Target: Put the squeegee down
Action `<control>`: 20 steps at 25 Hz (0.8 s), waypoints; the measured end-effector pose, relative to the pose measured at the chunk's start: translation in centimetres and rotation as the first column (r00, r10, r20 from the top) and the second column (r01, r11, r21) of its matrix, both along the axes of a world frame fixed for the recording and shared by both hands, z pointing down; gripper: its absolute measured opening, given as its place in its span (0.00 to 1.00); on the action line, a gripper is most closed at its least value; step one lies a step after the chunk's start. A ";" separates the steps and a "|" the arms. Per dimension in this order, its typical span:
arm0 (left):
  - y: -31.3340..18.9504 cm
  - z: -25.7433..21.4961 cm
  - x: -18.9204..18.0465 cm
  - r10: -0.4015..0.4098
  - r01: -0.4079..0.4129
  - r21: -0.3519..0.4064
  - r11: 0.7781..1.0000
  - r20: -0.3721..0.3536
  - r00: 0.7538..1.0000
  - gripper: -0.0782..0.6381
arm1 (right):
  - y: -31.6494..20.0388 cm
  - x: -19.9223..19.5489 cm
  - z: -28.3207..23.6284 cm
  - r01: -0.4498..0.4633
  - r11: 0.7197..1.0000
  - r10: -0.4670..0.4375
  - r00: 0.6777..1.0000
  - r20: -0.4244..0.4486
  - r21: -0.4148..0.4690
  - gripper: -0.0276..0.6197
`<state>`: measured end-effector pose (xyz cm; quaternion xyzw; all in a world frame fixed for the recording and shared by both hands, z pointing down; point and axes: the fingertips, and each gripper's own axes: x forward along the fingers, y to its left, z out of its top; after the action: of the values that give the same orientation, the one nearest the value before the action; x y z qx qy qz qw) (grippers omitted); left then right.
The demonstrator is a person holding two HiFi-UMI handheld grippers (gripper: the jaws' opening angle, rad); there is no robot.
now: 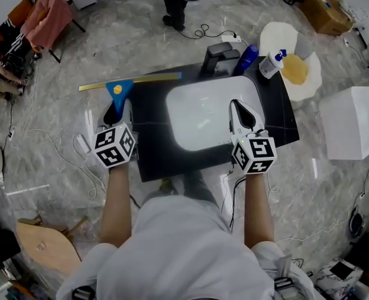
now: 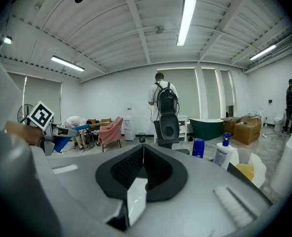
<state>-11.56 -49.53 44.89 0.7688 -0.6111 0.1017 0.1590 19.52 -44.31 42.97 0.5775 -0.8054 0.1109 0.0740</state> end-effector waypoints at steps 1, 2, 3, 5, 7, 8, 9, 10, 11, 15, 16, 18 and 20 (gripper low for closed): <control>-0.5 0.1 0.5 0.000 0.000 -0.002 1.000 0.002 1.000 0.29 | -0.5 0.3 0.1 0.005 1.000 -0.005 1.000 -0.001 -0.001 0.05; -1.1 0.3 1.0 0.000 0.000 -0.005 1.000 0.004 1.000 0.29 | -1.0 0.6 0.2 0.010 1.000 -0.010 1.000 -0.002 -0.002 0.05; -1.6 0.5 1.5 -0.002 0.002 -0.010 1.000 0.005 1.000 0.29 | -1.5 0.9 0.3 0.015 1.000 -0.015 1.000 -0.003 -0.002 0.05; -2.5 1.0 2.1 -0.009 0.009 -0.021 1.000 0.001 1.000 0.29 | -2.4 1.3 0.6 0.023 1.000 -0.023 1.000 -0.002 -0.001 0.05; -3.2 1.8 2.8 -0.014 0.014 -0.036 0.999 -0.002 1.000 0.29 | -3.1 1.7 0.9 0.029 1.000 -0.029 1.000 0.000 -0.002 0.05; -3.6 2.3 3.1 -0.016 0.016 -0.045 0.999 -0.001 1.000 0.29 | -3.4 2.0 1.1 0.031 1.000 -0.031 1.000 0.004 -0.004 0.05; -3.9 2.7 3.3 -0.019 0.019 -0.054 0.998 0.000 1.000 0.29 | -3.7 2.2 1.3 0.032 0.999 -0.032 0.999 0.009 -0.008 0.05; -4.2 3.3 3.6 -0.022 0.022 -0.063 0.998 0.000 1.000 0.29 | -3.9 2.5 1.5 0.033 0.999 -0.033 0.999 0.014 -0.010 0.05; -4.4 3.8 3.8 -0.025 0.024 -0.073 0.997 -0.001 1.000 0.29 | -4.1 2.7 1.7 0.033 0.999 -0.033 0.999 0.018 -0.012 0.05; -5.2 6.2 4.5 -0.047 0.045 -0.119 0.992 -0.012 0.999 0.29 | -4.6 3.3 2.6 0.035 0.999 -0.035 0.999 0.025 -0.018 0.05; -5.3 6.8 4.6 -0.054 0.051 -0.131 0.990 -0.019 0.998 0.29 | -4.7 3.4 2.8 0.036 0.999 -0.036 0.999 0.024 -0.020 0.05; -5.6 7.9 4.8 -0.068 0.062 -0.154 0.986 -0.030 0.997 0.29 | -4.8 3.4 3.3 0.043 0.999 -0.043 0.999 0.026 -0.023 0.05; -6.0 9.0 5.1 -0.076 0.070 -0.176 0.982 -0.028 0.997 0.29 | -5.0 3.4 3.6 0.053 0.998 -0.053 0.998 0.025 -0.028 0.05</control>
<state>-6.42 -55.54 53.93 0.7305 -0.6247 0.1357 0.2401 22.91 -49.32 46.60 0.5534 -0.8196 0.1274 0.0755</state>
